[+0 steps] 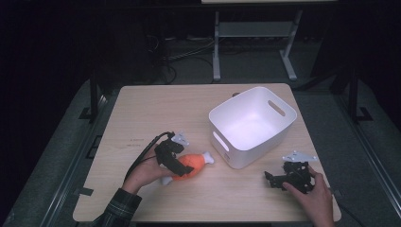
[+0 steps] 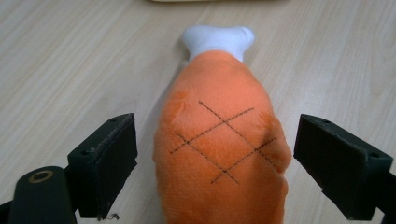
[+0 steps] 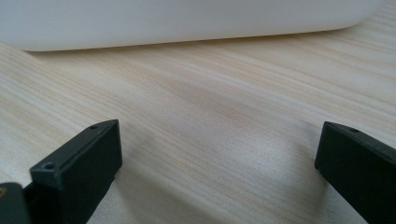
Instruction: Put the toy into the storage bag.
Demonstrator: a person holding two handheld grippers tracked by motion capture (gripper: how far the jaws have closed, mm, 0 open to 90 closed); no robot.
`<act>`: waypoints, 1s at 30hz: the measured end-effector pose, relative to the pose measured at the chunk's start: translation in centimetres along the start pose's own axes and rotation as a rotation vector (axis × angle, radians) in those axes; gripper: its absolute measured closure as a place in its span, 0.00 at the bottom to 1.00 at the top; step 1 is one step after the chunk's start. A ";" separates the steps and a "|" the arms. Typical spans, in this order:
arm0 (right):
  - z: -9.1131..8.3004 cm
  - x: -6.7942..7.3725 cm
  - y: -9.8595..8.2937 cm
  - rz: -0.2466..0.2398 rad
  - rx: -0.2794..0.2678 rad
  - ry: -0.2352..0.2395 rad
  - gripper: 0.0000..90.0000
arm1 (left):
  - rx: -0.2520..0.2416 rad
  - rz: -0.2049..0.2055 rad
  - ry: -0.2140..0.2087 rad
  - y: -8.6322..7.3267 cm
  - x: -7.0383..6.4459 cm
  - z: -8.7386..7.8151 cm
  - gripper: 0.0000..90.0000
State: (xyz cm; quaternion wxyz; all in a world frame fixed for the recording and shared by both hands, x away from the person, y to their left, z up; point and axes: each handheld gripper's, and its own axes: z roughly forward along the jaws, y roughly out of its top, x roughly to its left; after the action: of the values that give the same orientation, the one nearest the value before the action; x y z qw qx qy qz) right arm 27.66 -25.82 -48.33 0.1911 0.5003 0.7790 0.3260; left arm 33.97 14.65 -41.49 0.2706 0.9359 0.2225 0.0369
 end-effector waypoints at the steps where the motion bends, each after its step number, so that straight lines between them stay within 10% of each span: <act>1: 0.0 0.0 0.0 0.000 0.000 0.000 0.00 | -0.008 -0.011 -0.001 -0.1 -0.1 0.2 0.14; 30: 0.0 0.0 0.0 0.000 0.000 0.000 0.00 | 0.095 0.036 -0.062 -0.4 -0.6 3.1 0.15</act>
State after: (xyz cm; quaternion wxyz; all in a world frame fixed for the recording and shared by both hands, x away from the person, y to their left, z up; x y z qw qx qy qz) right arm 27.66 -25.82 -48.34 0.1912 0.5004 0.7790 0.3261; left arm 33.86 13.17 -44.32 0.2318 0.9522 0.1987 0.0020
